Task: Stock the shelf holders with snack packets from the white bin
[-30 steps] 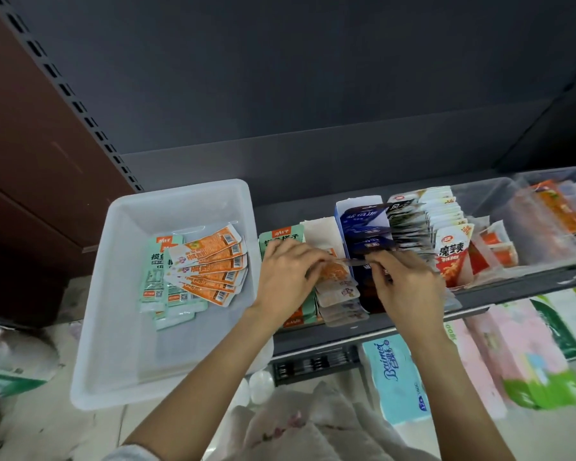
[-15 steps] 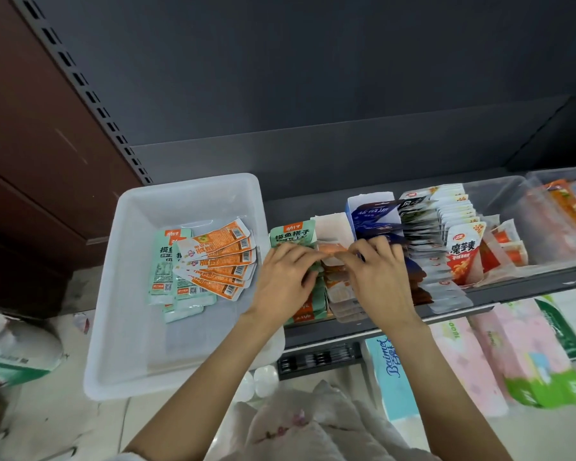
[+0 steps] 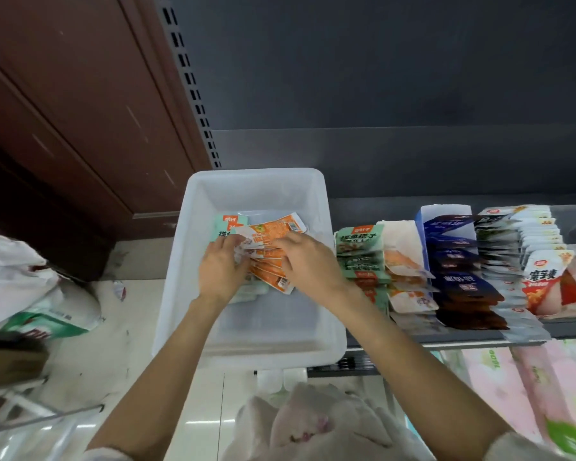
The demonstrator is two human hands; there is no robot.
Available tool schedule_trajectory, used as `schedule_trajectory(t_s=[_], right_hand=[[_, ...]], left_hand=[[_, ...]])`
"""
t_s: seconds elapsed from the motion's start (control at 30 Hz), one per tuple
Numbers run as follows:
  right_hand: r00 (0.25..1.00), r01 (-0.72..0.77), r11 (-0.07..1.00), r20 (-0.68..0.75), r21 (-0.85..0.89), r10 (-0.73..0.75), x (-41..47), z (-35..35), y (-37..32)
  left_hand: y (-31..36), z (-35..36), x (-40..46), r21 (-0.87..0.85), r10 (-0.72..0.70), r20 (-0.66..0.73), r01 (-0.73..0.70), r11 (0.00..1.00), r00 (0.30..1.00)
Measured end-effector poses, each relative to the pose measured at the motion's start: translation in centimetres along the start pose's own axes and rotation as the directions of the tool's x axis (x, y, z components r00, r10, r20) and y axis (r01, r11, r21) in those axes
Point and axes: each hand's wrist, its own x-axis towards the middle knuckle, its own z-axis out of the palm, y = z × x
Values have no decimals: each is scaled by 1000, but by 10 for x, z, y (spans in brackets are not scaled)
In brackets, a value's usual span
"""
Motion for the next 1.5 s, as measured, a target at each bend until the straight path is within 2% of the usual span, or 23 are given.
schedule_trajectory(t_s=[0.07, 0.17, 0.27, 0.33, 0.43, 0.57, 0.73, 0.8, 0.87, 0.93, 0.97, 1.0, 1.03, 1.07, 1.1, 1.13, 1.2, 1.27, 1.33, 1.37, 1.43, 1.5], right_hand=[[985, -34, 995, 166, -92, 49, 34, 30, -2], [960, -85, 973, 243, -216, 138, 69, 66, 5], [907, -182, 952, 331, -247, 260, 76, 85, 14], [907, -159, 950, 341, -269, 248, 69, 88, 15], [929, -91, 959, 324, -268, 179, 50, 85, 7], [972, 6, 937, 222, -348, 76, 31, 80, -7], [973, -8, 939, 213, -345, 86, 28, 76, -9], [972, -1, 950, 224, -312, 75, 27, 71, -11], [989, 9, 971, 148, -237, 27, 22, 59, -14], [998, -21, 998, -56, -54, 18, 15, 38, -15], [985, -73, 995, -150, 73, 84, 10, 25, -15], [962, -137, 965, -203, 222, 183, 6, 12, -13], [931, -188, 900, -220, 394, 291, 1, -1, -11], [901, -221, 797, -194, 562, 387, -5, -14, -8], [880, -239, 676, -139, 697, 454, -12, -26, -4], [868, -240, 568, -89, 787, 489, -20, -37, 0], [854, -223, 449, -49, 865, 518, -36, -55, 9], [836, -189, 415, -75, 890, 543, -54, -72, 20], [800, -127, 466, -188, 876, 570, -75, -90, 34], [769, -107, 545, -278, 832, 576, -87, -100, 42], [716, -143, 757, -461, 637, 523, -111, -121, 62], [714, -216, 887, -554, 407, 428, -133, -135, 83]], left_hand=[[-8, 3, 9, 67, 27, 72, -32, 997, 997], [-10, 7, 20, 86, 85, 171, -101, 991, 982], [-13, 11, 22, 148, 66, 310, -117, 982, 948], [-18, 12, 20, 181, 82, 376, -160, 970, 923], [-24, 11, 13, 206, 118, 405, -216, 954, 907], [-21, 0, 2, 315, 145, 451, -309, 897, 880], [-17, -31, 0, 239, 126, 513, -282, 929, 849], [-13, -43, -3, 223, 130, 489, -268, 937, 862], [-10, -50, -6, 169, 215, 340, -284, 944, 916], [-5, -53, -10, -65, 267, 62, -263, 962, 962], [1, -55, -12, -234, 201, -55, -208, 950, 978], [9, -58, -13, -407, 84, -104, -119, 906, 991], [21, -62, -13, -558, -32, -70, -12, 829, 997], [33, -66, -14, -670, -109, 32, 102, 736, 994], [45, -69, -13, -737, -125, 163, 206, 644, 979], [57, -71, -13, -761, -84, 284, 278, 586, 955], [81, -73, -11, -748, 75, 420, 298, 594, 905], [105, -70, -9, -714, 196, 410, 179, 677, 891], [130, -64, -6, -651, 309, 343, -13, 759, 887], [143, -60, -3, -610, 374, 320, -112, 784, 871], [169, -50, 0, -549, 475, 269, -272, 790, 838], [196, -35, 3, -509, 568, 171, -421, 750, 805]])
